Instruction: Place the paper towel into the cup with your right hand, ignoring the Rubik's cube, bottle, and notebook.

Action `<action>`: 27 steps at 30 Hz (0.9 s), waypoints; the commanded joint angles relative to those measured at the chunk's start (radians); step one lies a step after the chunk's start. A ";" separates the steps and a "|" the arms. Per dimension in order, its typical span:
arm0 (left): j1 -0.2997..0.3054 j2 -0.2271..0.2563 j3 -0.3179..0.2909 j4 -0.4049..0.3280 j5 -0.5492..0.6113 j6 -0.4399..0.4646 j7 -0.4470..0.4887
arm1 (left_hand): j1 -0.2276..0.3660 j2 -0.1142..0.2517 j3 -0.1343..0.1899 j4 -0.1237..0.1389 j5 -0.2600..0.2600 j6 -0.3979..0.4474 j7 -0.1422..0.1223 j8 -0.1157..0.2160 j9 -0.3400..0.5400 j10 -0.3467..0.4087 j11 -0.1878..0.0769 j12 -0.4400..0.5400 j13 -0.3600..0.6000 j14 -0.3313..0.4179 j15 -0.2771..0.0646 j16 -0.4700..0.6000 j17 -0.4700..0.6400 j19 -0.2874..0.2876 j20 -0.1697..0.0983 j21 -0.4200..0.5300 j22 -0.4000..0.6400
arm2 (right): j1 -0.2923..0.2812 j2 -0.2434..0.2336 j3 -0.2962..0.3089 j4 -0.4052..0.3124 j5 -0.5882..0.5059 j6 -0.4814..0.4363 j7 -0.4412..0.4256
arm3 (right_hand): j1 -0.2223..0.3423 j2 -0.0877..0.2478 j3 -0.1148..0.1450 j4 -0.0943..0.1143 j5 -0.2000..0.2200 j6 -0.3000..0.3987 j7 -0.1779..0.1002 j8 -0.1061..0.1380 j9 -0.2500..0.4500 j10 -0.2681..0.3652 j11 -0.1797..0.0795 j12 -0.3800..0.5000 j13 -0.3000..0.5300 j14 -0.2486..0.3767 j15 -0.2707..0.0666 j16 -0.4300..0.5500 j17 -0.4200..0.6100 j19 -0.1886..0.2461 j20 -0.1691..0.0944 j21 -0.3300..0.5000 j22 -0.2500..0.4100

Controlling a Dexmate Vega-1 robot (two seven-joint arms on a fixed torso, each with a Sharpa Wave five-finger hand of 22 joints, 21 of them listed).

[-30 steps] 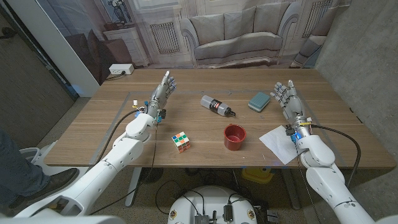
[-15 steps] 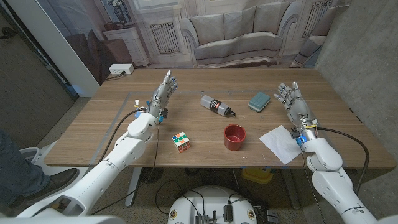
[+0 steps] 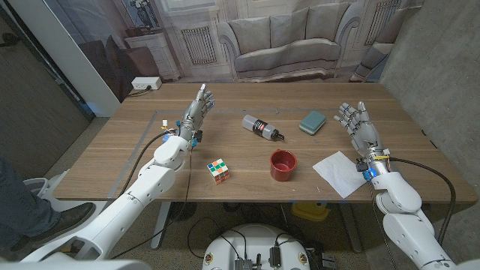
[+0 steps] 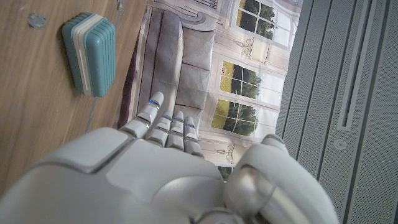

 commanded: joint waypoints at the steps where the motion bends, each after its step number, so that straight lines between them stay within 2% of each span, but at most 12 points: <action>1: 0.003 -0.015 0.000 0.012 -0.009 -0.022 -0.006 | 0.002 0.009 -0.002 -0.001 0.004 0.012 0.003 -0.002 0.001 0.011 0.004 0.002 0.004 0.010 0.000 -0.003 0.004 0.010 -0.019 -0.003 0.004 | -0.043 0.004 0.022 -0.019 0.011 0.020 0.016 | 0.008 0.003 -0.002 -0.007 -0.002 0.022 -0.009 0.000 0.002 0.017 -0.009 0.004 0.001 0.012 -0.008 0.000 0.001 0.020 -0.058 -0.006 0.004; 18: 0.000 -0.019 0.008 0.010 0.003 -0.020 0.003 | 0.004 0.010 -0.006 -0.002 0.004 0.019 0.003 -0.004 0.001 0.016 0.001 -0.001 0.004 0.017 -0.002 -0.004 0.004 0.017 -0.018 -0.005 0.004 | -0.118 0.021 0.061 -0.051 0.010 0.062 0.021 | 0.013 0.002 -0.005 -0.011 -0.003 0.029 -0.013 -0.001 0.002 0.024 -0.012 0.003 0.001 0.019 -0.010 -0.003 0.001 0.031 -0.061 -0.014 0.003; 26: -0.013 -0.032 0.014 0.032 0.007 -0.034 -0.006 | 0.005 0.011 -0.008 -0.002 0.003 0.021 0.002 -0.005 0.001 0.018 0.004 -0.002 0.004 0.019 -0.003 -0.005 0.004 0.018 -0.015 -0.005 0.004 | -0.160 0.031 0.077 -0.075 -0.011 0.077 0.010 | 0.017 0.004 -0.005 -0.013 -0.003 0.028 -0.017 -0.002 0.003 0.023 -0.010 0.001 0.001 0.012 -0.010 -0.008 0.001 0.029 -0.059 -0.020 0.004; 27: -0.015 -0.033 0.015 0.033 0.007 -0.035 -0.006 | 0.005 0.011 -0.008 -0.002 0.003 0.021 0.002 -0.005 0.001 0.019 -0.001 -0.002 0.004 0.019 -0.003 -0.005 0.004 0.019 -0.016 -0.006 0.004 | -0.165 0.034 0.078 -0.078 -0.014 0.077 0.007 | 0.017 0.004 -0.005 -0.013 -0.003 0.029 -0.017 -0.002 0.003 0.023 -0.010 0.001 0.001 0.013 -0.010 -0.008 0.001 0.029 -0.060 -0.020 0.004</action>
